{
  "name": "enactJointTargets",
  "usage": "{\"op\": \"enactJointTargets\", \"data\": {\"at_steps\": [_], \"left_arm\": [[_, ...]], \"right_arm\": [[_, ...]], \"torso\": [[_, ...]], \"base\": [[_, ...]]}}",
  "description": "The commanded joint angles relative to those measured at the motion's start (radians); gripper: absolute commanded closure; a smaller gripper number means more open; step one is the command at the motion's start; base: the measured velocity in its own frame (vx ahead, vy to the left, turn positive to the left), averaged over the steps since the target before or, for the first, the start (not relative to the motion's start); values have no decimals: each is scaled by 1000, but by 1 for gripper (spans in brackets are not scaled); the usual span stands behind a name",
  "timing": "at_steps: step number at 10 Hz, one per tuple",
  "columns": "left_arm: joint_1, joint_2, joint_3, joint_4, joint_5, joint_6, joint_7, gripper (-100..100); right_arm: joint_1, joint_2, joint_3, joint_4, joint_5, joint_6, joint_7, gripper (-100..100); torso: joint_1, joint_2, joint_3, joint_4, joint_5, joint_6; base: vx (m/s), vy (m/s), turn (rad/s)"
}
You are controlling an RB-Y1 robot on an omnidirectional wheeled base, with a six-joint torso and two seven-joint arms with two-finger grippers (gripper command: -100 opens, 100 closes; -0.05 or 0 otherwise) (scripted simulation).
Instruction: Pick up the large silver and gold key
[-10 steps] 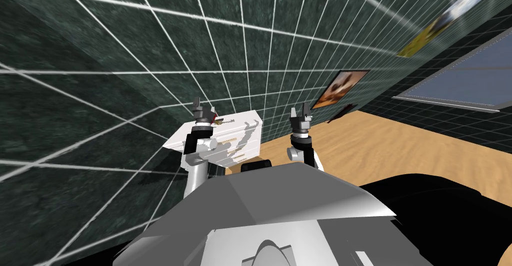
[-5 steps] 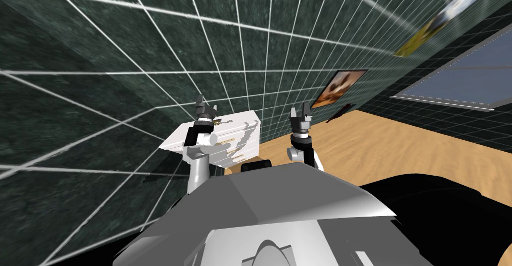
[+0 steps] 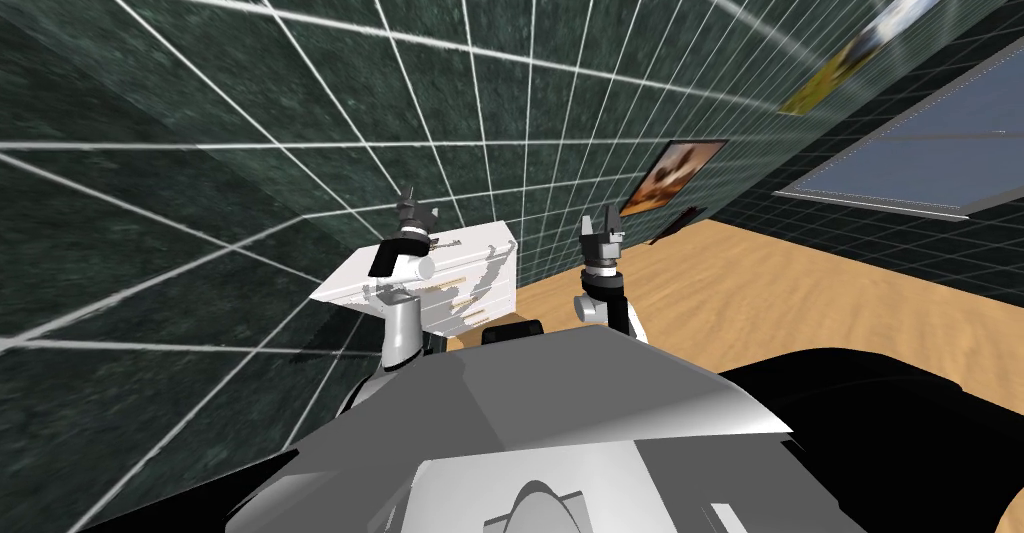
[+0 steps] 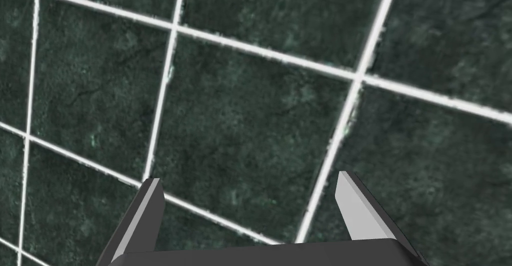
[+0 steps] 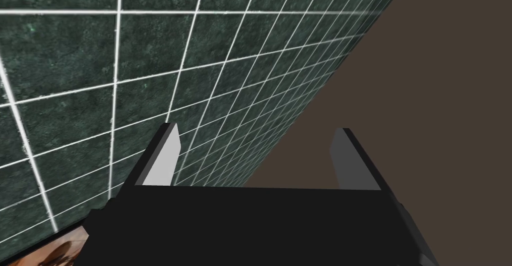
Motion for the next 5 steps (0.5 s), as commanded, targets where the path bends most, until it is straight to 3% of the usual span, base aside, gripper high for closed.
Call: {"op": "enactJointTargets", "data": {"at_steps": [1, 2, 4, 5], "left_arm": [[-13, 1, 2, 7, 2, 39, 2, -100], [-61, -1, 14, 45, 11, 75, 11, -100], [-76, -1, 14, 45, 11, 121, 11, -100], [-125, -3, 26, 85, 18, 155, 19, -100]], "right_arm": [[0, 0, 0, 0, 0, 0, 0, 0], [0, 0, 0, 0, 0, 0, 0, 0], [0, 0, 0, 0, 0, 0, 0, 0], [0, 0, 0, 0, 0, 0, 0, 0]], "torso": [[0, 0, 0, 0, 0, 0], [1, 0, 0, 0, 0, 0], [0, 0, 0, 0, 0, 0], [1, 0, 0, 0, 0, 0]], "base": [[-3, -13, 5], [-2, -25, -28], [-6, -18, -7], [-12, -16, -18]]}}
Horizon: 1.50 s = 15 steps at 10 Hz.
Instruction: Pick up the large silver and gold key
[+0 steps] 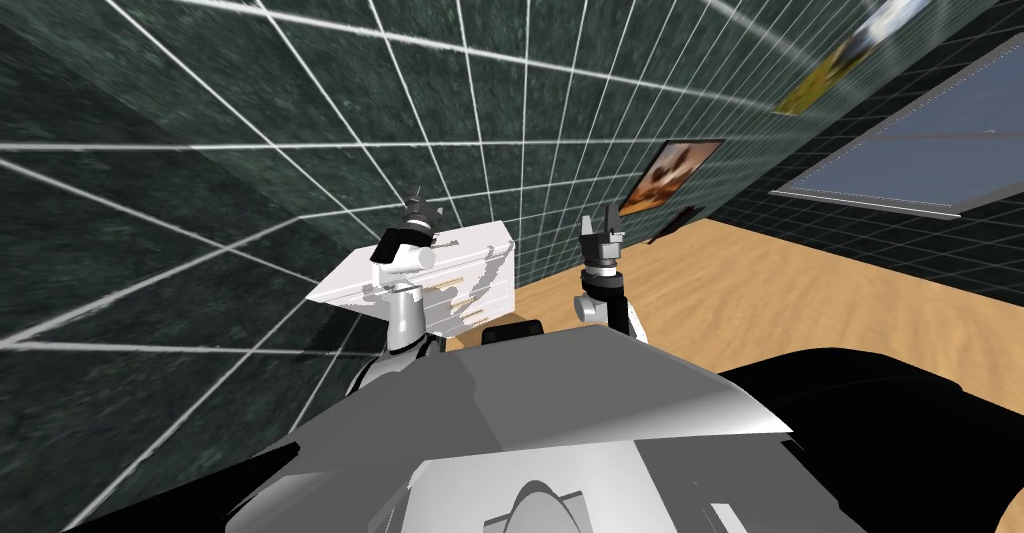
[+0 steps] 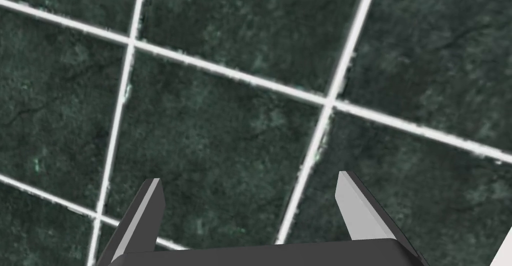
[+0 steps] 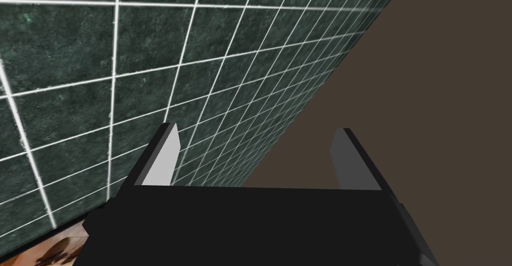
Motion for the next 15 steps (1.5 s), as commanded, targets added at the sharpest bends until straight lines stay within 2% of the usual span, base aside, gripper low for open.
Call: {"op": "enactJointTargets", "data": {"at_steps": [1, 2, 3, 5, 6, 8, 9, 11, 12, 14, 15], "left_arm": [[-35, -4, 5, 12, 2, 50, 5, -100], [-35, -4, 5, 12, 2, 75, 5, -100], [-82, -7, 17, 55, 8, 105, 13, -100], [-98, -7, 17, 55, 8, 158, 13, -100], [-147, -10, 27, 100, 13, 192, 21, -100], [-160, -10, 27, 100, 13, 242, 21, -100], [-207, -14, 37, 147, 16, 270, 29, -100], [-221, -14, 37, 147, 16, 324, 29, -100], [-270, -19, 46, 197, 17, 354, 36, -100], [-282, -19, 46, 197, 17, 406, 36, -100], [-331, -24, 54, 247, 17, 436, 43, -100]], "right_arm": [[0, 0, 0, 0, 0, 0, 0, 0], [0, 0, 0, 0, 0, 0, 0, 0], [0, 0, 0, 0, 0, 0, 0, 0], [0, 0, 0, 0, 0, 0, 0, 0], [0, 0, 0, 0, 0, 0, 0, 0], [0, 0, 0, 0, 0, 0, 0, 0], [0, 0, 0, 0, 0, 0, 0, 0], [0, 0, 0, 0, 0, 0, 0, 0], [0, 0, 0, 0, 0, 0, 0, 0], [0, 0, 0, 0, 0, 0, 0, 0], [0, 0, 0, 0, 0, 0, 0, 0]], "torso": [[0, 0, 0, 0, 0, 0], [0, 0, 0, 0, 0, 0], [0, 0, 0, 0, 0, 0], [0, 0, 0, 0, 0, 0], [0, 0, 0, 0, 0, 0], [0, 0, 0, 0, 0, 0], [1, 0, 0, 0, 0, 0], [1, 0, 0, 0, 0, 0], [1, 0, 0, 0, 0, 0], [1, 0, 0, 0, 0, 0], [1, 0, 0, 0, 0, 0]], "base": [[-12, -18, -18], [-4, -13, -1], [-11, -17, -16], [-7, -14, -7], [-12, -13, -14], [-10, -8, -5], [-10, -7, -9], [-9, -5, -4], [-12, -3, -4], [-9, -1, -4], [-14, 2, 1]]}}
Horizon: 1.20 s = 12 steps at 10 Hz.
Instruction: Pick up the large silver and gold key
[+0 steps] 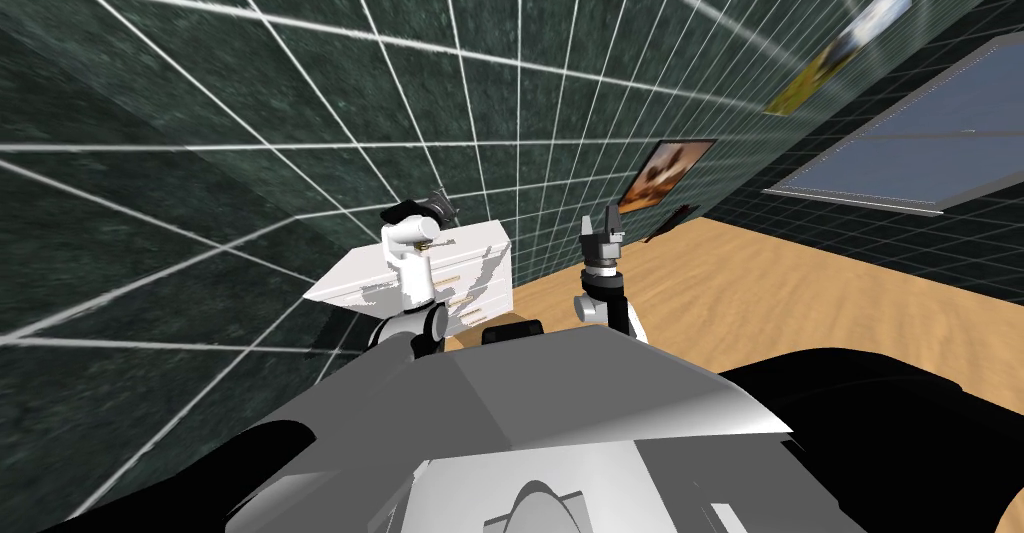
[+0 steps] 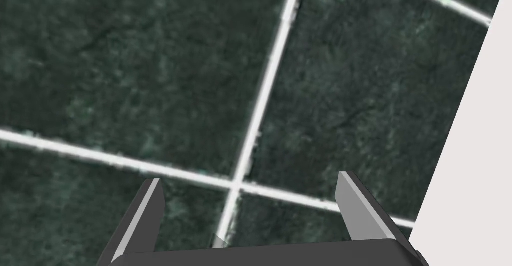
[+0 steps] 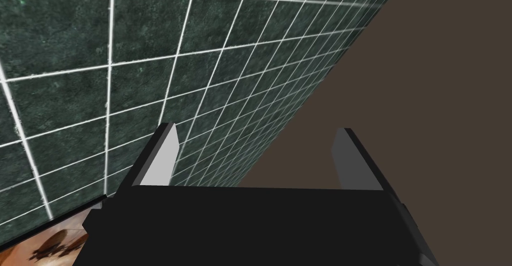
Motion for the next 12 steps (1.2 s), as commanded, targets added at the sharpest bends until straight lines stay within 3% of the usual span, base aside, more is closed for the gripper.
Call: {"op": "enactJointTargets", "data": {"at_steps": [1, 2, 3, 5, 6, 8, 9, 11, 12], "left_arm": [[-31, -1, 4, 26, 3, 50, 3, -100], [-31, -1, 4, 26, 3, 74, 3, -100], [-80, -6, 12, 78, 1, 102, 9, -100], [-88, -6, 12, 79, 1, 154, 9, -100], [-138, -12, 18, 128, -2, 187, 16, -100], [-144, -12, 18, 134, -2, 233, 16, -100], [-191, -17, 24, 179, -6, 267, 21, -100], [-197, -17, 24, 188, -6, 311, 21, -100], [-245, -22, 30, 236, -11, 346, 27, -100]], "right_arm": [[0, 0, 0, 0, 0, 0, 0, 0], [0, 0, 0, 0, 0, 0, 0, 0], [0, 0, 0, 0, 0, 0, 0, 0], [0, 0, 0, 0, 0, 0, 0, 0], [0, 0, 0, 0, 0, 0, 0, 0], [0, 0, 0, 0, 0, 0, 0, 0], [0, 0, 0, 0, 0, 0, 0, 0], [0, 0, 0, 0, 0, 0, 0, 0], [0, 0, 0, 0, 0, 0, 0, 0]], "torso": [[0, 0, 0, 0, 0, 0], [0, 0, 0, 0, 0, 0], [0, 0, 0, 0, 0, 0], [0, 0, 0, 0, 0, 0], [0, 0, 0, 0, 0, 0], [1, 0, 0, 0, 0, 0], [1, 0, 0, 0, 0, 0], [1, 0, 0, 0, 0, 0], [1, 0, 0, 0, 0, 0]], "base": [[-14, 2, -5], [-6, 0, -2], [-11, 7, 6], [-10, 7, -2], [-13, 14, 12], [-9, 11, -1], [-10, 16, 13], [-11, 14, 2], [-16, 23, 22]]}}
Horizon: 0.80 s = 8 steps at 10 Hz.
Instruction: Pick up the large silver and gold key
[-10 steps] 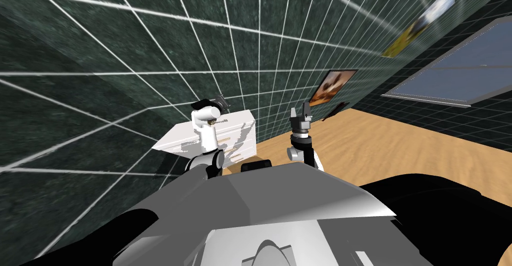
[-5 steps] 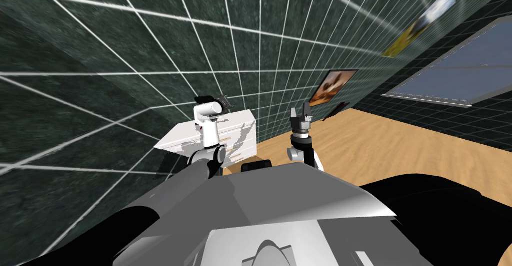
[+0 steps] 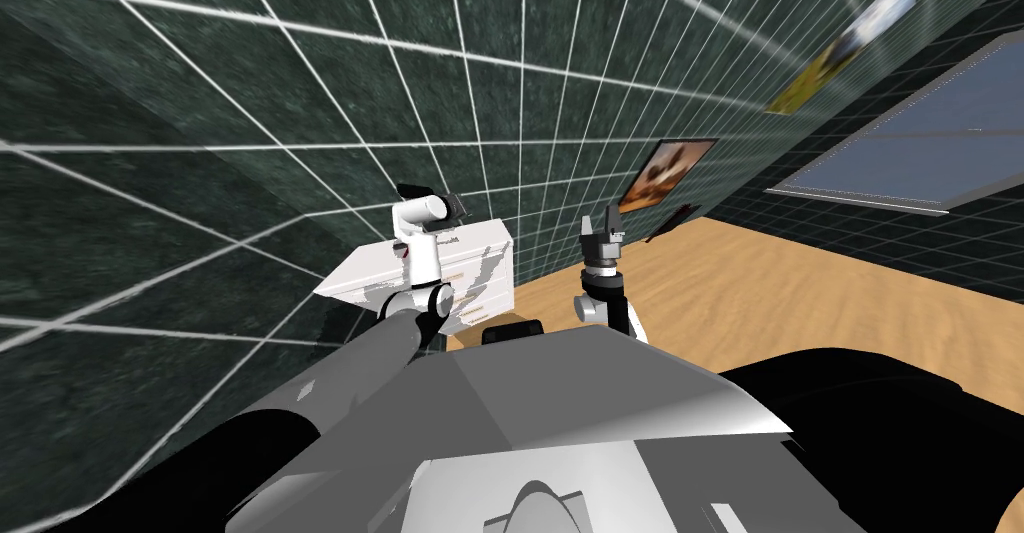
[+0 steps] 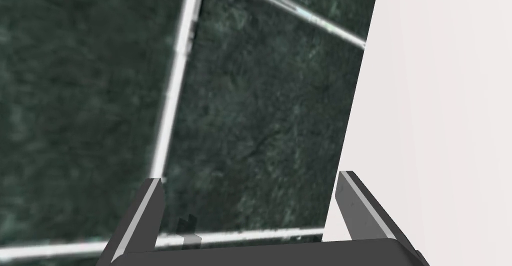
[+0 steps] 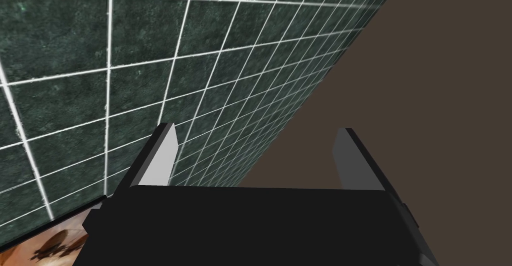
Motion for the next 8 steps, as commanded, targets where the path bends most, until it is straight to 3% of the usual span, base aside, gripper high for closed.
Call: {"op": "enactJointTargets", "data": {"at_steps": [1, 2, 3, 5, 6, 7, 8], "left_arm": [[-18, -3, 3, 18, -1, 50, 3, -100], [-18, -3, 3, 18, -1, 68, 3, -100], [-66, -8, 7, 67, -7, 103, 8, -100], [-66, -8, 7, 72, -7, 142, 8, -100], [-112, -12, 11, 116, -15, 180, 13, -100], [-112, -12, 11, 125, -15, 207, 13, -100], [-154, -16, 15, 165, -23, 237, 17, -100]], "right_arm": [[0, 0, 0, 0, 0, 0, 0, 0], [0, 0, 0, 0, 0, 0, 0, 0], [0, 0, 0, 0, 0, 0, 0, 0], [0, 0, 0, 0, 0, 0, 0, 0], [0, 0, 0, 0, 0, 0, 0, 0], [0, 0, 0, 0, 0, 0, 0, 0], [0, 0, 0, 0, 0, 0, 0, 0]], "torso": [[0, 0, 0, 0, 0, 0], [0, 0, 0, 0, 0, 0], [0, 0, 0, 0, 0, 0], [0, 0, 0, 0, 0, 0], [0, 0, 0, 0, 0, 0], [1, 0, 0, 0, 0, 0], [1, 0, 0, 0, 0, 0]], "base": [[-14, 23, 2], [-2, 14, -2], [-7, 26, 22], [-8, 22, 3], [-9, 33, 29], [-8, 31, 6], [-13, 44, 28]]}}
